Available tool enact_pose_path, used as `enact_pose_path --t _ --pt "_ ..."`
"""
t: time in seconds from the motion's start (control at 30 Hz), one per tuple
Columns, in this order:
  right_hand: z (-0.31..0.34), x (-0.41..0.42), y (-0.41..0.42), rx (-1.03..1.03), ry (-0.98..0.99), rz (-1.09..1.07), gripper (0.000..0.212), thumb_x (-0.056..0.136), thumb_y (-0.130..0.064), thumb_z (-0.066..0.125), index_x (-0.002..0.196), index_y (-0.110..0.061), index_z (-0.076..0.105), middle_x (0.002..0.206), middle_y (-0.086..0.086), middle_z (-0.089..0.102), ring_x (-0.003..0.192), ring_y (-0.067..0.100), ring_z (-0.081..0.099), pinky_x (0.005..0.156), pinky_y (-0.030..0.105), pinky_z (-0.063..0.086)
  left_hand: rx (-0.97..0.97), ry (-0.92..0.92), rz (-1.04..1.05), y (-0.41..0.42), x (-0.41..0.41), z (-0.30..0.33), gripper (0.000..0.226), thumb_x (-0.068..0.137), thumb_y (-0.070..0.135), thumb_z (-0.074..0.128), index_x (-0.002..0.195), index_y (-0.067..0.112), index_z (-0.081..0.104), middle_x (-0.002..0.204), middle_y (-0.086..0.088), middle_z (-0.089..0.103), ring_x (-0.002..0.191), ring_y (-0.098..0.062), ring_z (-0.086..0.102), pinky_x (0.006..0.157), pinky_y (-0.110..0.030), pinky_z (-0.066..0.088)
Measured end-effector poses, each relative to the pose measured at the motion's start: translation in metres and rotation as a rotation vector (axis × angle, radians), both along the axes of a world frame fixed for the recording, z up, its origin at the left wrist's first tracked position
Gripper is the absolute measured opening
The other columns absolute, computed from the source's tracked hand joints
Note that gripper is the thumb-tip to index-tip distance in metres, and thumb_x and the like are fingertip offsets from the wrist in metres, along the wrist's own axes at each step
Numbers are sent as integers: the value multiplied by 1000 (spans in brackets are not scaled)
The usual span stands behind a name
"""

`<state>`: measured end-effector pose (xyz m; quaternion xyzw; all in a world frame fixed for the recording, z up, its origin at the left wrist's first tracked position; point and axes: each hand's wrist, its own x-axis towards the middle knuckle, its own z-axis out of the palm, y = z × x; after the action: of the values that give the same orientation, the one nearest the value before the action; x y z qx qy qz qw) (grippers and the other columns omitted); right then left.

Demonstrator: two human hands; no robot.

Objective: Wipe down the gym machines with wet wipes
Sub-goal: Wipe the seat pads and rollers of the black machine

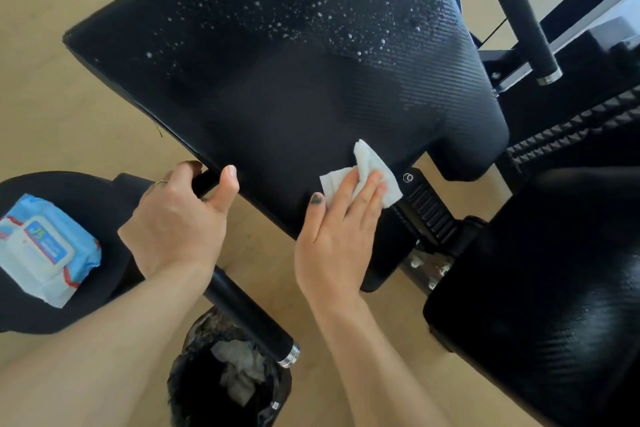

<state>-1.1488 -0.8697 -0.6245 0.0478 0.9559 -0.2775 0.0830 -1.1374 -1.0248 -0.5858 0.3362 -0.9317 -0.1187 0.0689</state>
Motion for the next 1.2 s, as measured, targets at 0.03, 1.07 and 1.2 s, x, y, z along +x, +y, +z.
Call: enact_pose_path --t 0.03,1.07,1.2 --pt "-4 -11 6 15 21 17 74 103 -50 3 162 -6 -1 169 18 -15 156 28 -18 128 40 -7 -1 -3 -1 0 1 0 61 96 73 35 98 17 61 74 0 53 70 -21 49 54 -28 30" --pt "46 -160 -15 349 462 1396 59 110 -37 5 164 -17 17 172 4 6 159 26 1 128 47 15 19 30 132 2 -7 -1 62 84 79 42 104 28 72 70 9 65 69 -13 62 48 -31 47" --pt "65 -161 -84 338 522 1449 57 109 -40 12 164 -26 19 172 8 8 158 33 3 129 47 8 -31 -30 102 0 -6 1 65 86 82 28 97 31 67 68 12 62 67 -9 58 43 -26 36"
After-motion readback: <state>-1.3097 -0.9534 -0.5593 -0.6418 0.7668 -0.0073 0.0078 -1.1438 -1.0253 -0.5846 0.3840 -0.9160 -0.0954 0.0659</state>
